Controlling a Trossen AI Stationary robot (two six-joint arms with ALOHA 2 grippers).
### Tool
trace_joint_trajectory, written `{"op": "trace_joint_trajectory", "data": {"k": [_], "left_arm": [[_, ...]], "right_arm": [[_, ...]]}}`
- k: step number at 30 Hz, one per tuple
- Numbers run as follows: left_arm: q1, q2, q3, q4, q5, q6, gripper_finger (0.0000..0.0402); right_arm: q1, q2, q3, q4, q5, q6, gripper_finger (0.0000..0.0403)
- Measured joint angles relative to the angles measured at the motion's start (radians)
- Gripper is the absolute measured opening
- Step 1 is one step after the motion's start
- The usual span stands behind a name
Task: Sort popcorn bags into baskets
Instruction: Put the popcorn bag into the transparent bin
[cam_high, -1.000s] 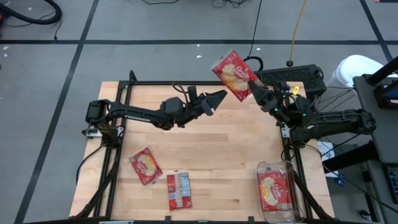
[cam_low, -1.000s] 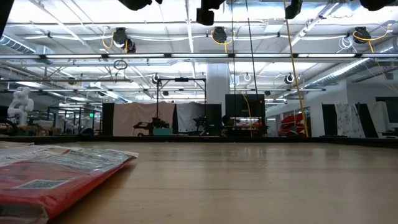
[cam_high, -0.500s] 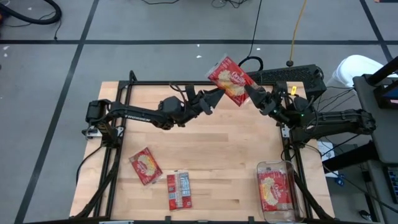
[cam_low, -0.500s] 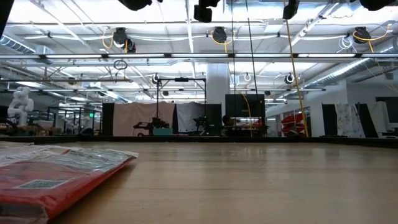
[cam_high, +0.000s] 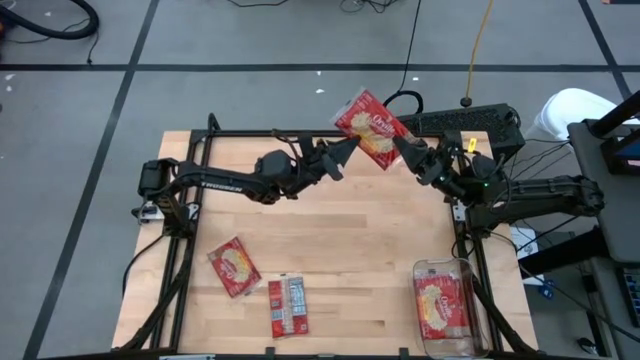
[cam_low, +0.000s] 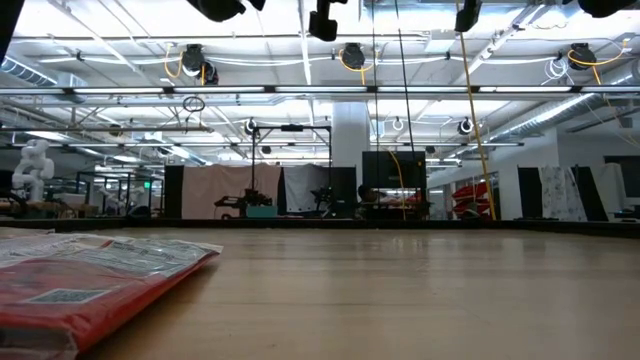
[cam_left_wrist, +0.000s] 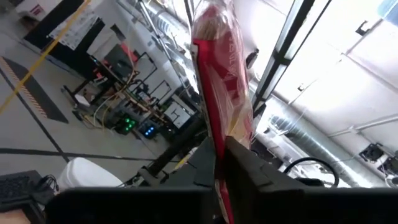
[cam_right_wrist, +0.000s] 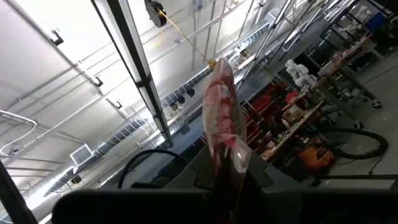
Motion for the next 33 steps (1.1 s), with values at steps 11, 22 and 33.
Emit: {"op": "trace_joint_trajectory", "data": {"k": [11,22,33], "left_arm": [[0.043,0.000,0.000,0.004,0.122,-0.076,0.0012],[0.101,-0.011,-0.001,-0.001,0.301,-0.152,0.0009],[0.171,-0.094,-0.001,-0.147,0.527,-0.236,0.0008]], "right_arm": [[0.000,-0.002,0.002,-0.054,0.002,-0.035,0.0043],[0.000,-0.056,0.002,-0.140,0.029,0.026,0.0114],[0.023,-0.228,0.002,-0.485,-0.029,0.238,0.0186]]}}
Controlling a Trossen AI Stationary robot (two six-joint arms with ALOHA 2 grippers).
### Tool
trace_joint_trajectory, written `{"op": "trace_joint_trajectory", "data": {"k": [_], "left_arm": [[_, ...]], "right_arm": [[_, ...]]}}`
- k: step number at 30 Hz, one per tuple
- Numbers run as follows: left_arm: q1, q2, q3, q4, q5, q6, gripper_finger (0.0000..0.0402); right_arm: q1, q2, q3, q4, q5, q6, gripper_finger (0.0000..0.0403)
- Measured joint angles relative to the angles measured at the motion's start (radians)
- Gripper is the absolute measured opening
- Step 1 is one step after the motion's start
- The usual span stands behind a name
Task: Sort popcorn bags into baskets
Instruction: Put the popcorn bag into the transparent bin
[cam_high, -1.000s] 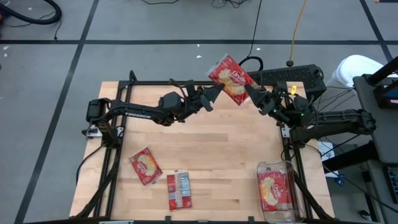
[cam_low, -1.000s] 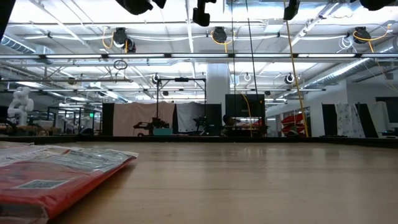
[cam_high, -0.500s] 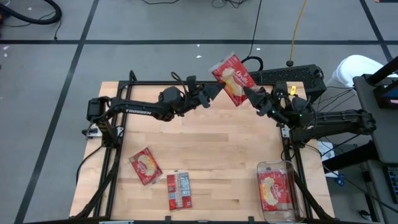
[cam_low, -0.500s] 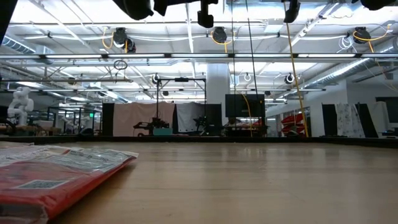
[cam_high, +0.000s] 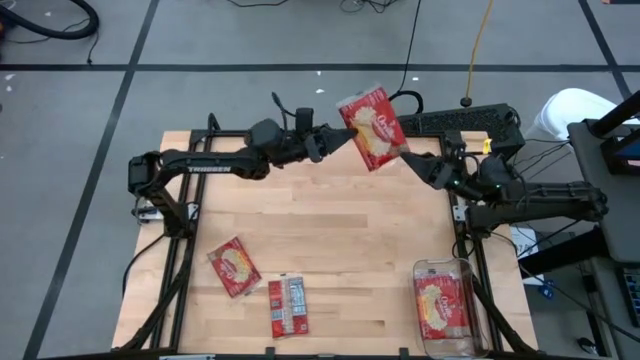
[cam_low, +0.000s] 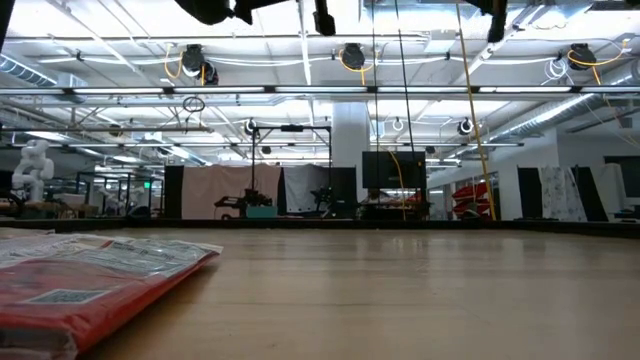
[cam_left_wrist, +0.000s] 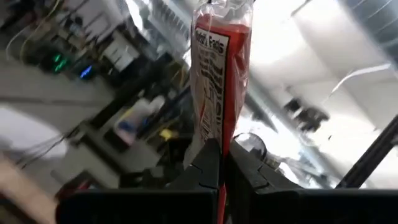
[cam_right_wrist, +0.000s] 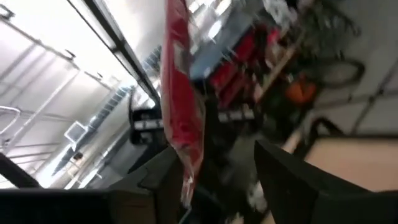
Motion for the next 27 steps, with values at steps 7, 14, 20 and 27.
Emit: {"op": "trace_joint_trajectory", "data": {"k": [7,14,20,27], "left_arm": [[0.009,-0.027,0.000,-0.190,0.124,0.027,0.0008],[-0.016,-0.027,0.001,-0.263,0.143,0.023,0.0008],[-0.052,-0.019,0.001,-0.344,0.142,0.025,0.0008],[-0.100,0.008,0.001,-0.350,0.119,-0.002,0.0009]], "right_arm": [[0.004,-0.109,0.000,-0.230,-0.076,0.136,0.0192],[0.004,-0.143,0.000,-0.313,-0.124,0.175,0.0192],[0.005,-0.112,0.000,-0.312,-0.157,0.179,0.0192],[0.004,-0.001,0.000,-0.277,-0.292,0.180,0.0192]]}}
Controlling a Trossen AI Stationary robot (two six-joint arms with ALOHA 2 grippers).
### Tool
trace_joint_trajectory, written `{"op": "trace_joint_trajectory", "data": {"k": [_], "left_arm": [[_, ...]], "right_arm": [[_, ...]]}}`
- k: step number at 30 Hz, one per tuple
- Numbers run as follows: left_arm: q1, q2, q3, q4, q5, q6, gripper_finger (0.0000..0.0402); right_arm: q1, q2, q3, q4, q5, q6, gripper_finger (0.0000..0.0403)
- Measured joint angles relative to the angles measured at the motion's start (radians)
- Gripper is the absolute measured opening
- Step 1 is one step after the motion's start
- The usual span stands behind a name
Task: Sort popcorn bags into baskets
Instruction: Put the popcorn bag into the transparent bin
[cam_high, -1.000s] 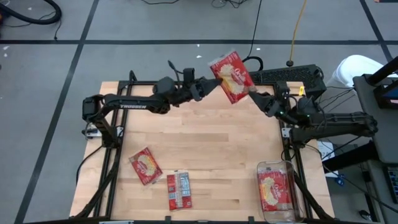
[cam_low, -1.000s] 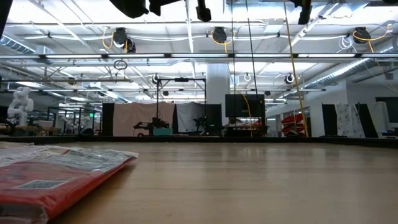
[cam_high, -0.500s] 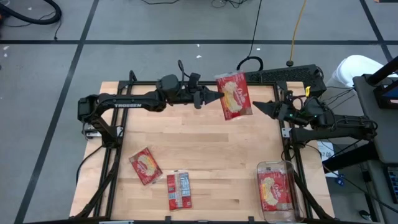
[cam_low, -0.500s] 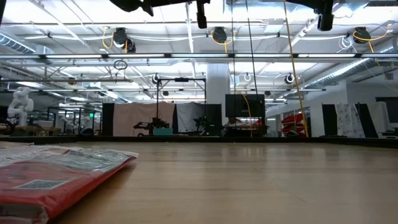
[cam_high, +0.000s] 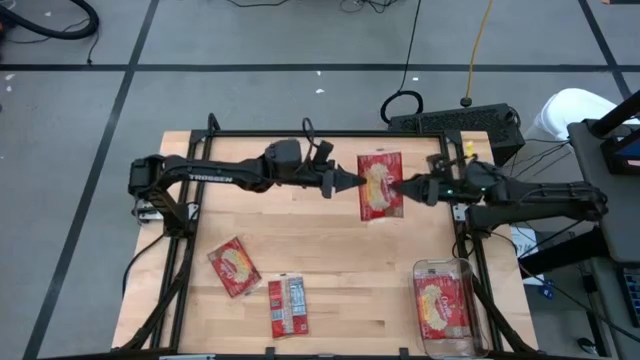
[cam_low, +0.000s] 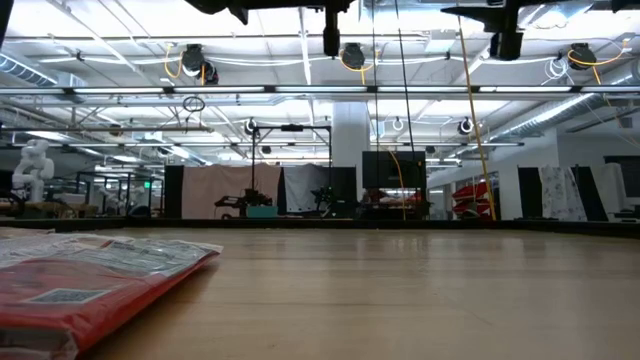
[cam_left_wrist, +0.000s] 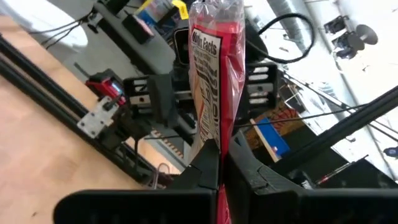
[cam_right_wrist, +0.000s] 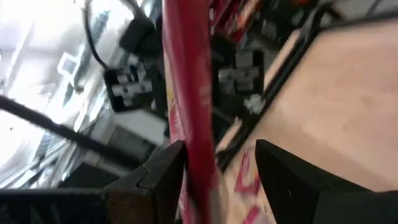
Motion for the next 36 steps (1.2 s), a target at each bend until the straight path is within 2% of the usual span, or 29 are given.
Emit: {"op": "trace_joint_trajectory", "data": {"k": [6,18,22,27,30,33,36], "left_arm": [[-0.021,0.012,0.000,-0.019,-0.057,-0.011,0.0010],[-0.061,0.012,0.000,-0.072,-0.112,-0.002,0.0016],[-0.075,0.012,0.000,-0.075,-0.133,0.000,0.0062],[-0.087,0.011,0.000,-0.076,-0.139,-0.036,0.0156],[-0.092,0.002,0.000,-0.114,-0.108,-0.053,0.0205],[-0.091,-0.023,0.000,-0.202,-0.055,-0.074,0.0232],[-0.090,-0.046,0.001,-0.288,-0.047,-0.060,0.0236]], "right_arm": [[0.000,0.038,0.000,0.001,-0.081,0.007,0.0159],[-0.002,-0.008,0.000,-0.036,-0.198,-0.038,0.0024],[-0.002,-0.008,0.000,-0.045,-0.224,-0.051,0.0010],[0.000,-0.028,-0.001,-0.135,-0.312,0.031,0.0016],[0.019,-0.054,0.000,-0.187,-0.336,0.092,0.0011],[0.056,-0.078,0.033,-0.302,-0.332,0.125,0.0009],[0.101,-0.080,0.124,-0.484,-0.321,0.148,0.0008]]}}
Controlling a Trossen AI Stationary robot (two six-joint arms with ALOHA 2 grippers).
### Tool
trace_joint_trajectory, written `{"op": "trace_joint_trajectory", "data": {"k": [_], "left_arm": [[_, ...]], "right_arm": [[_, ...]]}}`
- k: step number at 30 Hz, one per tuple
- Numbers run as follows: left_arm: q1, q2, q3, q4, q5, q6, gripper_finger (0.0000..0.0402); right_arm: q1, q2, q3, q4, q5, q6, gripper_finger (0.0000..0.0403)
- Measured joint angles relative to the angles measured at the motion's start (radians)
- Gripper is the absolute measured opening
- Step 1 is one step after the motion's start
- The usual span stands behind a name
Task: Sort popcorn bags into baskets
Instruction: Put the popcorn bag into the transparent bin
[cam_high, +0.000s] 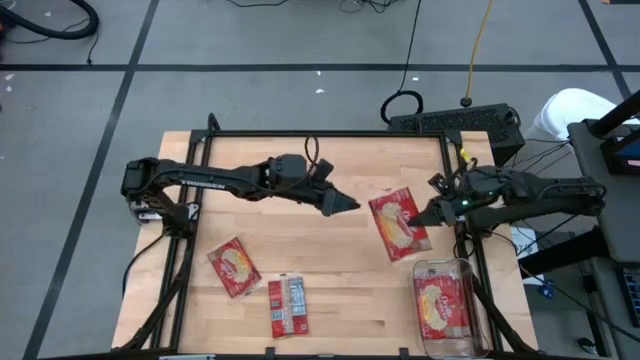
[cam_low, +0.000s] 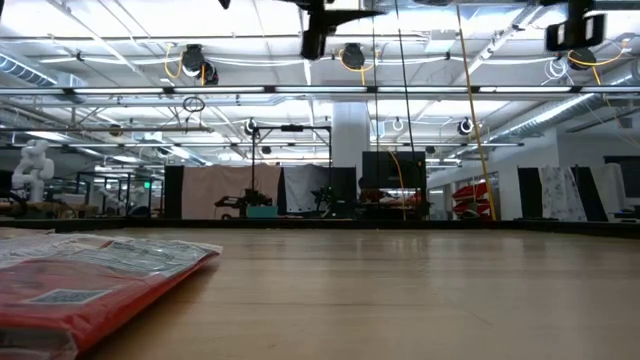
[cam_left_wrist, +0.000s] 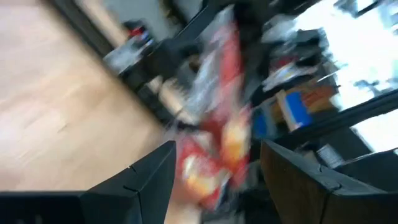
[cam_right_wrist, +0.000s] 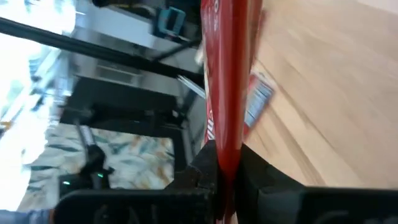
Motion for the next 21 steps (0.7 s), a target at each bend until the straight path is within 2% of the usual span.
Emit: {"op": "trace_joint_trajectory", "data": {"k": [3,6,8,10,12,14,21], "left_arm": [[0.005,-0.032,-0.001,-0.087,0.021,0.056,0.0229],[0.012,-0.076,-0.002,-0.219,0.037,0.096,0.0216],[0.012,-0.085,0.001,-0.244,0.040,0.103,0.0206],[0.009,-0.121,-0.004,-0.346,0.040,0.107,0.0197],[-0.006,-0.133,0.003,-0.355,0.027,0.115,0.0187],[-0.023,-0.162,-0.001,-0.431,0.013,0.127,0.0179],[-0.091,-0.199,0.001,-0.526,-0.048,0.130,0.0164]], "right_arm": [[0.060,0.016,0.122,-0.207,0.068,0.019,0.0009],[0.116,0.040,0.245,-0.400,0.138,0.117,0.0009],[0.152,0.057,0.319,-0.488,0.174,0.178,0.0009],[0.186,0.091,0.378,-0.525,0.201,0.223,0.0009],[0.217,0.119,0.427,-0.538,0.225,0.253,0.0009],[0.248,0.160,0.459,-0.541,0.226,0.287,0.0009],[0.418,0.286,0.509,-0.537,0.229,0.400,0.0009]]}}
